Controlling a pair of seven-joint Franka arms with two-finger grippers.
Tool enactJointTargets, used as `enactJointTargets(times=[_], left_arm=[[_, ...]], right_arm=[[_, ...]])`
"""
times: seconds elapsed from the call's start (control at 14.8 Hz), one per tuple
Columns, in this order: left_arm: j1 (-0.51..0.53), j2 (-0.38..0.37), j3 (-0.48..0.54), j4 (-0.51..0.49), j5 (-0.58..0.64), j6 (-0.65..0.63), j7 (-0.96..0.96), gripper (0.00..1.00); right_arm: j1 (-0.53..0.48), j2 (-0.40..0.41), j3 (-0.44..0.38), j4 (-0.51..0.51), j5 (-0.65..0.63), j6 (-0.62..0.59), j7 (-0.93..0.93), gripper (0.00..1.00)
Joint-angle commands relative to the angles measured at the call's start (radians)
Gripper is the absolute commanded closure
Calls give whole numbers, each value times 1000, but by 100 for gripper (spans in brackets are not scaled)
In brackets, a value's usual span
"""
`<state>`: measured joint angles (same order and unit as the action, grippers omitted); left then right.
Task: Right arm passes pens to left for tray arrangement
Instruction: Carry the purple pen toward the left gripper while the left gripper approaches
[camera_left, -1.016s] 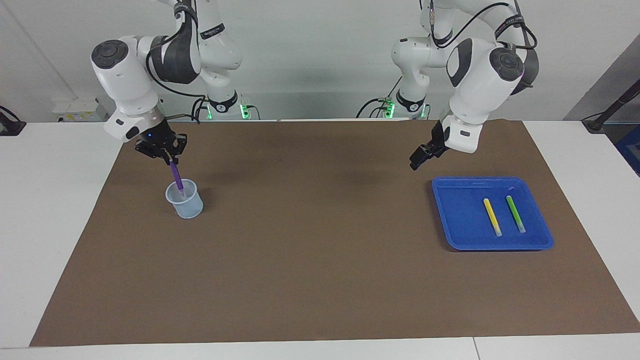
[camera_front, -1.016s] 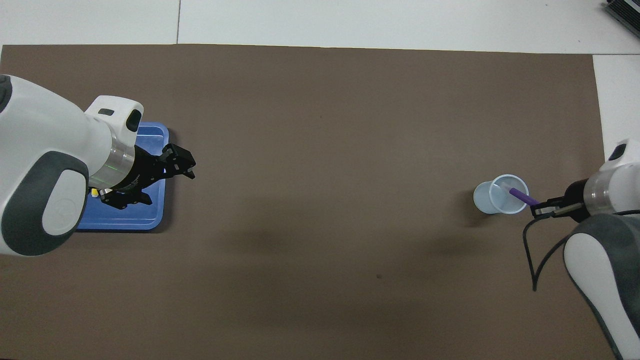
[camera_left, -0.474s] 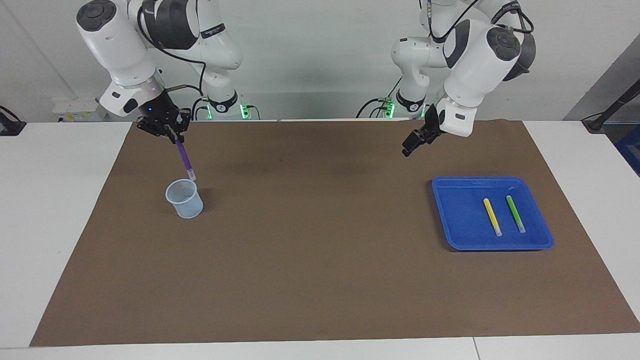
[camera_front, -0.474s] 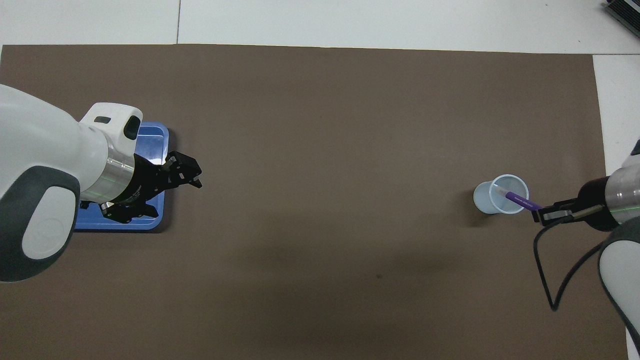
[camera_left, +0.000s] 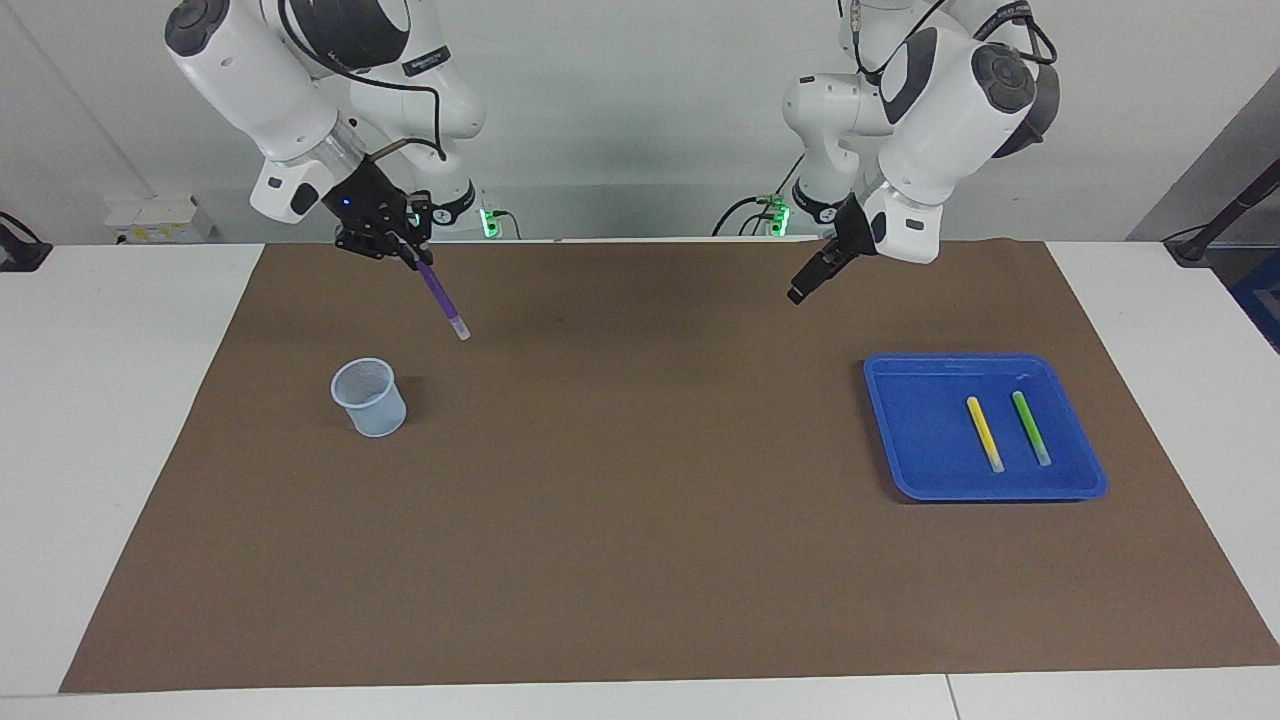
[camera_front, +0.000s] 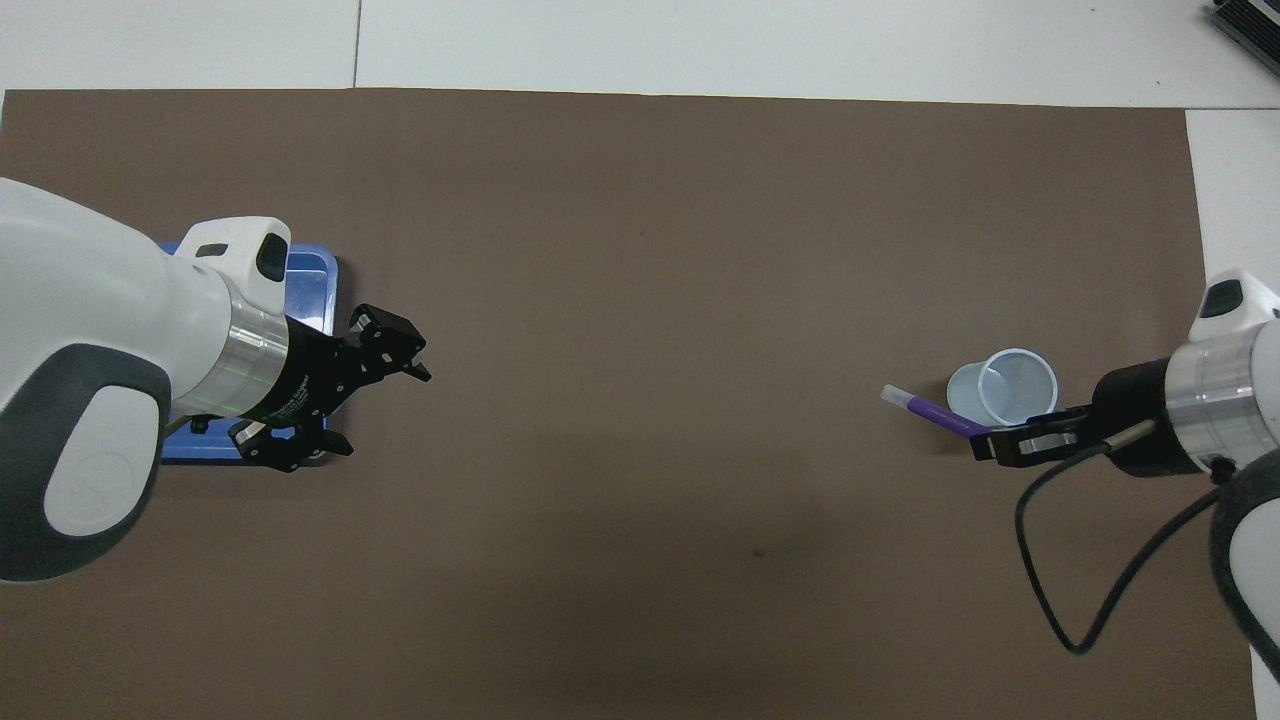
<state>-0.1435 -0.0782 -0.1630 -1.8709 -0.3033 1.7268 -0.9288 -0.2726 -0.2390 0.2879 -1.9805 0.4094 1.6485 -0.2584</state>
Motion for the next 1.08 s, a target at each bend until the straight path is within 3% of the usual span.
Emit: enactJointTargets(times=[0.0, 0.61, 1.02], left_arm=[[-45, -21, 10, -30, -26, 17, -83, 0], [-235, -15, 8, -30, -56, 161, -457, 0], [-324, -3, 8, -10, -63, 347, -709, 0]], right_arm=[[15, -5, 2, 6, 81, -18, 5, 100], [133, -16, 0, 2, 282, -26, -22, 100], [142, -22, 2, -3, 356, -13, -87, 100]])
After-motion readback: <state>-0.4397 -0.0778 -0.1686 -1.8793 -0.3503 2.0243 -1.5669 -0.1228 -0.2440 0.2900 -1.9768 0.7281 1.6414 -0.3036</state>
